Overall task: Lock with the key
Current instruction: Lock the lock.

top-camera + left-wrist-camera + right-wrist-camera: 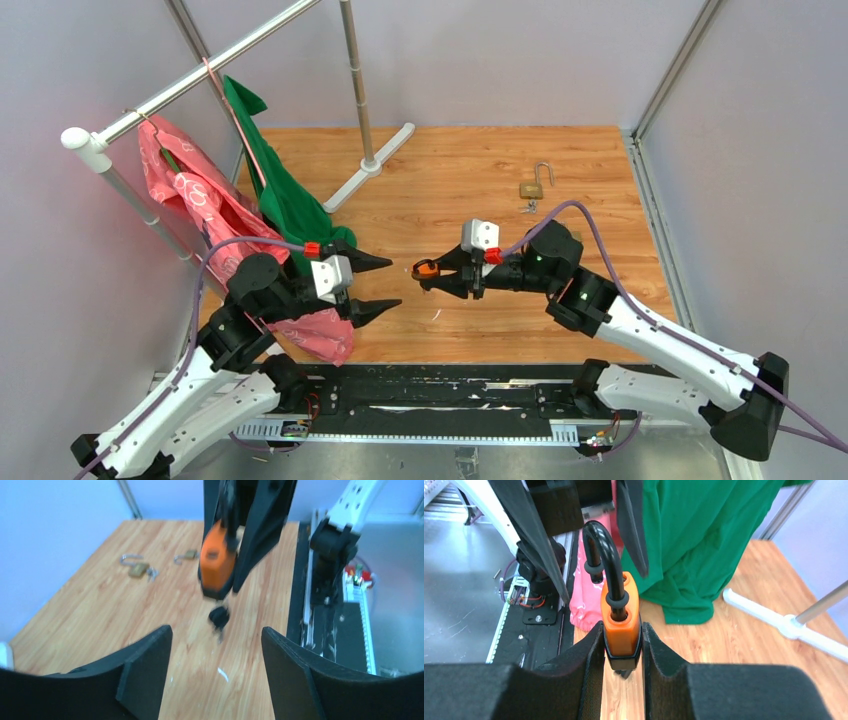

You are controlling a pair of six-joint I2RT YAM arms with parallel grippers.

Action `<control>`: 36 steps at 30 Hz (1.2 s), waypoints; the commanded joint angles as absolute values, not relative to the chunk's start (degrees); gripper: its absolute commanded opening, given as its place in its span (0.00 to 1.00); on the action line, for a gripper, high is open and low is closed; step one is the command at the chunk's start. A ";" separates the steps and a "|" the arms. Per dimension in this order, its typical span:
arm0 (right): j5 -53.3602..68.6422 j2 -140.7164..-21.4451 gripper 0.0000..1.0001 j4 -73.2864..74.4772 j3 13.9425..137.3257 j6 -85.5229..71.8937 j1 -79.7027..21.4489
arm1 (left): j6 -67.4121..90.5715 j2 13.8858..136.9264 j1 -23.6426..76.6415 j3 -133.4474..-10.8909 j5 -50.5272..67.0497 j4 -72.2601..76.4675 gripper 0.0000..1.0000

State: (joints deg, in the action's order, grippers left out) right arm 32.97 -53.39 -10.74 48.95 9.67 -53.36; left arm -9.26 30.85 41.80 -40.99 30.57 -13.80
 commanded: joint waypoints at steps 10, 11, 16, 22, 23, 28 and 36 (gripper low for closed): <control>34.23 -55.04 0.00 -12.74 49.68 5.89 -53.04 | 2.62 33.82 44.74 -41.79 27.05 2.36 0.57; 34.46 -54.96 0.00 -12.70 49.58 5.89 -53.08 | 2.32 34.10 44.80 -41.83 27.90 2.46 0.55; 35.16 -54.47 0.00 -12.50 49.76 6.39 -53.17 | 2.49 36.28 45.07 -41.05 30.26 2.44 0.52; 35.77 -54.40 0.00 -12.31 49.91 6.57 -53.26 | 1.43 38.05 46.11 -41.11 31.82 2.46 0.43; 35.77 -54.40 0.00 -12.31 49.89 6.65 -53.31 | 1.52 38.13 46.52 -40.88 31.95 2.46 0.40; 35.88 -54.77 0.00 -12.39 49.85 6.99 -53.35 | 1.76 37.79 47.80 -39.65 30.72 3.56 0.26; 36.32 -55.54 0.00 -12.30 50.27 7.33 -53.43 | 2.10 38.29 48.33 -39.35 31.03 5.03 0.35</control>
State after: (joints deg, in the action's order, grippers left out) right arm 35.42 -55.51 -9.19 48.90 7.01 -53.36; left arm 1.98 38.22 47.27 -40.36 30.28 2.37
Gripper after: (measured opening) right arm 0.298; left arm 0.326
